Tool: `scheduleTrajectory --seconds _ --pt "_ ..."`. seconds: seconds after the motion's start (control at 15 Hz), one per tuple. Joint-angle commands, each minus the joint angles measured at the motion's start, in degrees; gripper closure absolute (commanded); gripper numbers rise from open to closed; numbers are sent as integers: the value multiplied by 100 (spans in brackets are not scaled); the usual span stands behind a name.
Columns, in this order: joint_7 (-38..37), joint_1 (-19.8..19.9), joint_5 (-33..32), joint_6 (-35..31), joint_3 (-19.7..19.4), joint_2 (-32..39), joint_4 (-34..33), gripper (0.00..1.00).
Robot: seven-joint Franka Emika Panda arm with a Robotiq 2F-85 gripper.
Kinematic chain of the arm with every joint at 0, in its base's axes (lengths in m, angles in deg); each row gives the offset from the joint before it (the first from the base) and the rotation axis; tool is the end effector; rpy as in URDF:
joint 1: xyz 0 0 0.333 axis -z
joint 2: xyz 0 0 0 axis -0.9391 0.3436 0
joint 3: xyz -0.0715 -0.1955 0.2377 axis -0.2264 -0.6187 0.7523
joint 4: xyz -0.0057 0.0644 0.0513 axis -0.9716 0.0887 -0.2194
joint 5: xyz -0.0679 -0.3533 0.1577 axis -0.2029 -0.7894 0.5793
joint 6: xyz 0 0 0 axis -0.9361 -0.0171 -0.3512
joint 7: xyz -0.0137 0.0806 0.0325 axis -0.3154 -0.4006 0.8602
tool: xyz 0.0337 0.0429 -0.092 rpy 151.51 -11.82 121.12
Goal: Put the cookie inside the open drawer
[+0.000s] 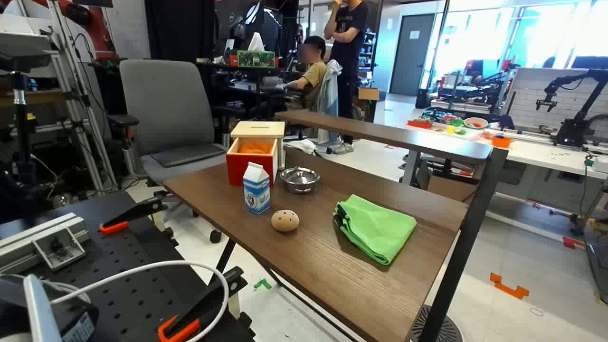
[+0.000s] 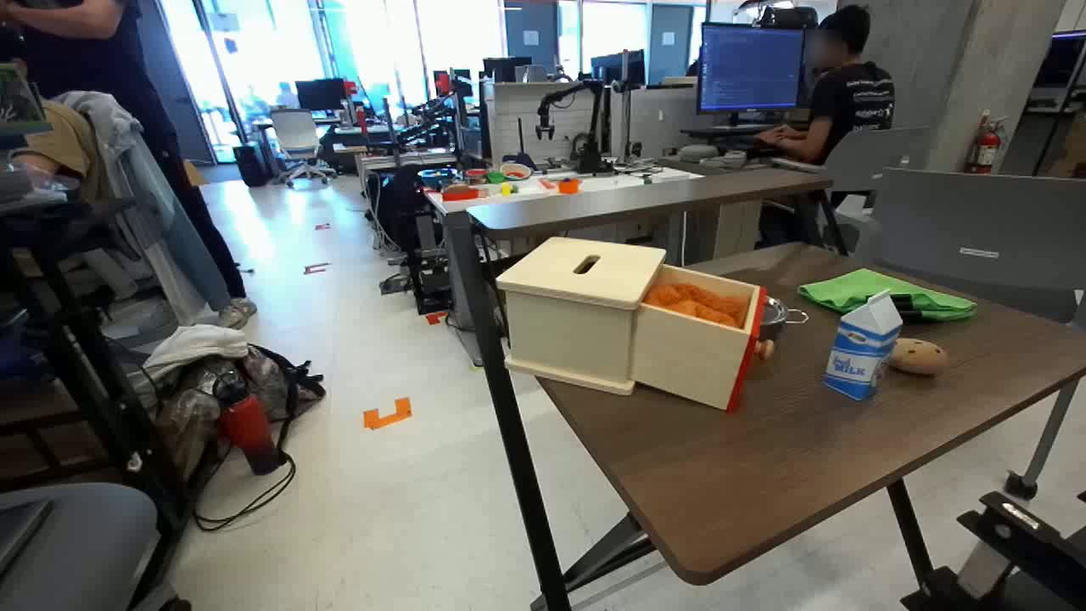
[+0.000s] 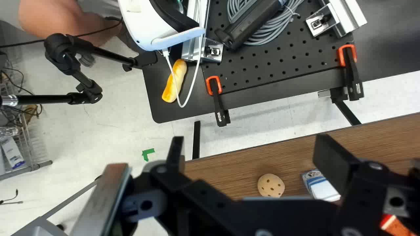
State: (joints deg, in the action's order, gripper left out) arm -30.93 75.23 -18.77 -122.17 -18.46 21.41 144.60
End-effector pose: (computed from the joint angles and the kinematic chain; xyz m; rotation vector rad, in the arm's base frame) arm 0.4097 -0.0462 0.4723 2.9302 -0.2740 -0.4354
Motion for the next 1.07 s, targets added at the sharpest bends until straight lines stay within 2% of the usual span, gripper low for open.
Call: scheduleTrajectory --seconds 0.0,0.93,1.0 --pt "-20 -78 -17 10 -68 3 -12 0" --pt "-20 -78 -17 9 -68 2 -19 0" --pt "-323 -51 -56 -269 -17 -23 127 0"
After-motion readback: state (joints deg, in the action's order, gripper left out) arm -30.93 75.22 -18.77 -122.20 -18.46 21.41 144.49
